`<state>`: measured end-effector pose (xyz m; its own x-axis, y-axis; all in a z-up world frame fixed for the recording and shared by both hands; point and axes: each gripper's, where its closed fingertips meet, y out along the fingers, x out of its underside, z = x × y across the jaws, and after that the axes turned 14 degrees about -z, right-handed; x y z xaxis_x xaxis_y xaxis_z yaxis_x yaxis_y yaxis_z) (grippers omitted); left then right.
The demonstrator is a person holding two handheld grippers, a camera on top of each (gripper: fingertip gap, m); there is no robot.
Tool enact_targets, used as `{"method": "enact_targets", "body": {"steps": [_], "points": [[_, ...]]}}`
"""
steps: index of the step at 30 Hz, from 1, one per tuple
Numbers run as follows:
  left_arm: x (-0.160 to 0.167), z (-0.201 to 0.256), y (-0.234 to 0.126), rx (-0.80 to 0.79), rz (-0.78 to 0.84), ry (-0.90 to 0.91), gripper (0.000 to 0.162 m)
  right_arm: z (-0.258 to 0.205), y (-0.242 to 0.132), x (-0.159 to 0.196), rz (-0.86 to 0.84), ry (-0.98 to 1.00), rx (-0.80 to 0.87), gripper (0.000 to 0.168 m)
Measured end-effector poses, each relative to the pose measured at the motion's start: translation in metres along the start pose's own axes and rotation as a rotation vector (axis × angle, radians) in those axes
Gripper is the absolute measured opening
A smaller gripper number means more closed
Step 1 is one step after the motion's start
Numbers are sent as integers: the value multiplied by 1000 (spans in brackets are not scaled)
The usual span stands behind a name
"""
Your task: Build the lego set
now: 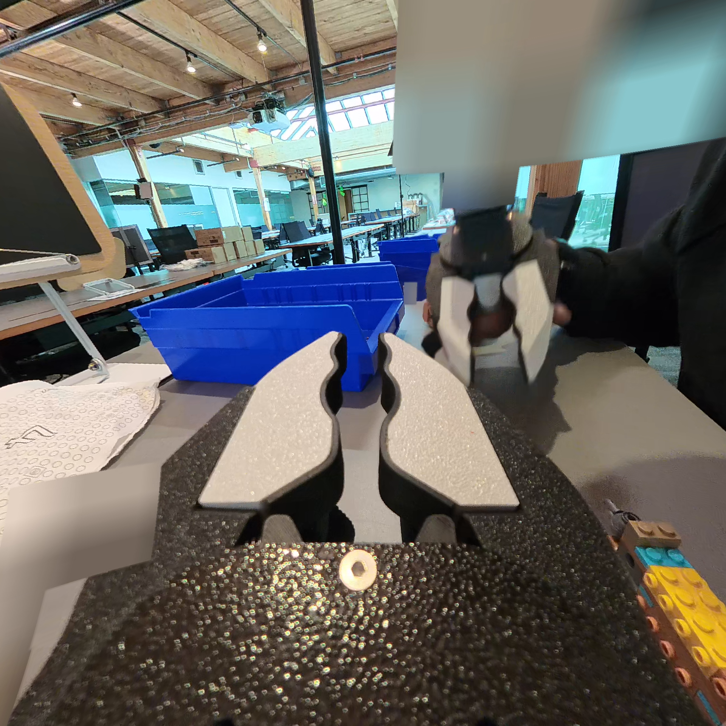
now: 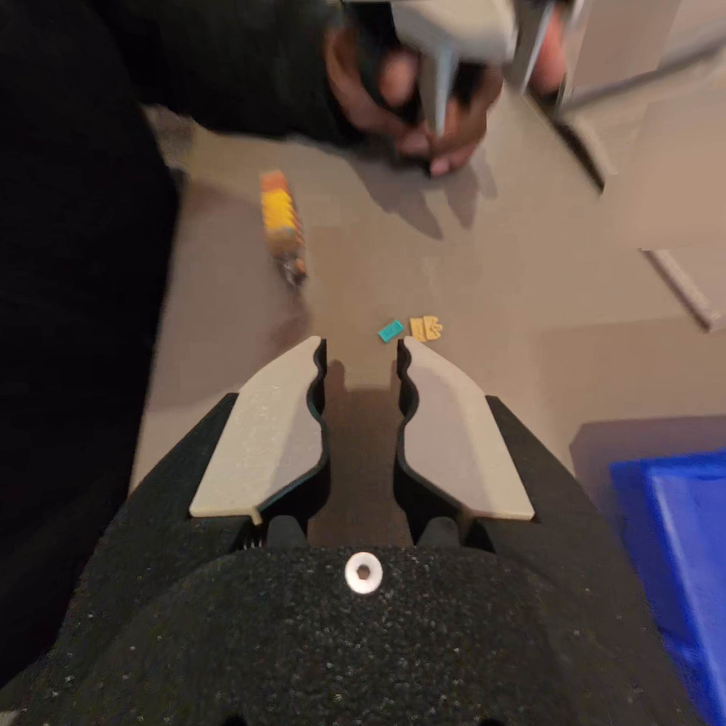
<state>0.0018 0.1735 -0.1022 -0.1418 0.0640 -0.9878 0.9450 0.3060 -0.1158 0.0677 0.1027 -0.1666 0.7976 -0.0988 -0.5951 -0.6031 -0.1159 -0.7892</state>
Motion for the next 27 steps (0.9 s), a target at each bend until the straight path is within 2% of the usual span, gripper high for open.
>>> {"method": "enact_targets", "body": {"steps": [2, 4, 7, 9, 13, 18, 27], "points": [[0, -2, 0, -3, 1, -12, 14, -1, -43, -8, 91, 3, 3, 31], [-1, -4, -1, -8, 11, -25, 14, 28, -88, -1, 78, 1, 133, 27], [-1, -6, -2, -8, 15, -37, 14, 117, -142, 26, -159, -47, 428, 26], [-1, -6, -2, -8, 14, -36, 14, 174, -156, 43, -344, -133, 480, 26], [0, -6, -1, -28, 5, -9, 14, 251, -142, 74, -612, -377, 382, 20], [0, -11, -2, -50, 5, -9, 14, 295, -119, 119, -948, -427, 235, 16], [-3, -15, -6, -42, 37, -45, 14, 315, -98, 140, -1013, -382, 176, 21]]}}
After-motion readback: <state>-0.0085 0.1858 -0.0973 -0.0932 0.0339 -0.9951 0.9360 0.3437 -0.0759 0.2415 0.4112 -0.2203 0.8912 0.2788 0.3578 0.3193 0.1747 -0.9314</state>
